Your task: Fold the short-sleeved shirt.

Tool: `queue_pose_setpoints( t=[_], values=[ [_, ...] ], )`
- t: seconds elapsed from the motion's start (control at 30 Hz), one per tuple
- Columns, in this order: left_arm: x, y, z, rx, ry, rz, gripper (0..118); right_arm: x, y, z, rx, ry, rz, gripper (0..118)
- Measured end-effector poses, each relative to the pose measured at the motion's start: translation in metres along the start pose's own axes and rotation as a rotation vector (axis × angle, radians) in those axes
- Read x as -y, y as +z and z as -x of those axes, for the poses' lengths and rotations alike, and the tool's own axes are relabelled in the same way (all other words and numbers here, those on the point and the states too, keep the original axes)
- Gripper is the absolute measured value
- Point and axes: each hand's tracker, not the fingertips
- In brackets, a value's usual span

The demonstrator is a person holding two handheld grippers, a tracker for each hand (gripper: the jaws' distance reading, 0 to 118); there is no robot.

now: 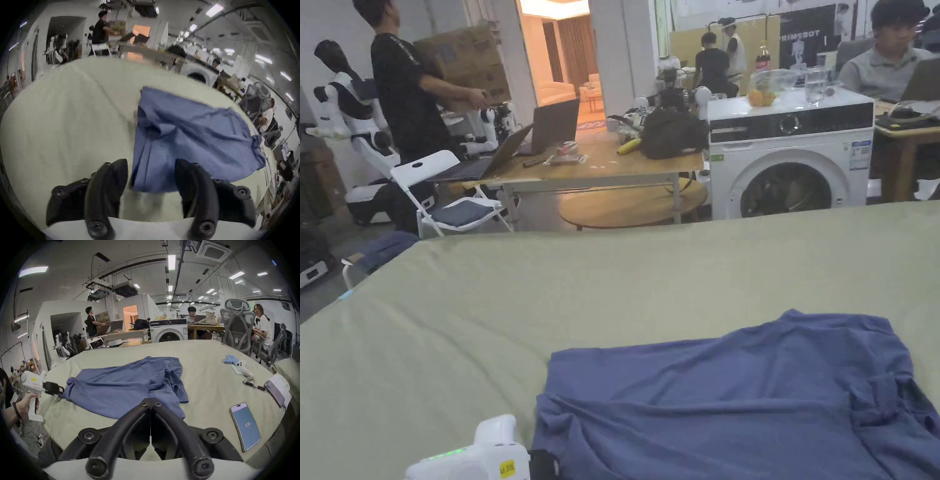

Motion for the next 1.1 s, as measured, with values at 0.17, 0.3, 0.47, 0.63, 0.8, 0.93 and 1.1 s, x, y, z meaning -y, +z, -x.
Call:
queue_pose_setpoints(
  t=[0.17, 0.3, 0.47, 0.63, 0.8, 0.93, 1.1],
  values=[
    [0.001, 0.005, -0.015, 0.002, -0.063, -0.030, 12, 0.001, -0.013, -0.022, 0.056, -0.069, 0.045, 0],
    [0.003, -0.006, -0.026, -0.036, -0.129, -0.004, 1, 0.002, -0.051, -0.034, 0.051, -0.228, 0.173, 49],
    [-0.002, -0.005, -0.022, -0.027, -0.152, 0.015, 1, 0.011, -0.109, -0.039, 0.028, -0.243, 0.286, 70],
    [0.000, -0.003, -0.013, 0.009, -0.103, -0.007, 0, 0.017, -0.116, -0.048, 0.018, -0.299, 0.333, 7],
    [0.004, 0.072, -0.013, 0.070, -0.127, -0.197, 0, -0.006, -0.069, -0.036, 0.164, -0.198, 0.219, 7],
    [0.013, 0.125, -0.001, 0.099, -0.138, -0.203, 0, -0.011, -0.023, -0.038, 0.173, -0.168, 0.206, 6],
    [0.067, 0.155, 0.013, 0.090, -0.173, -0.183, 0, 0.010, 0.022, -0.041, 0.192, -0.151, 0.203, 6]
  ],
)
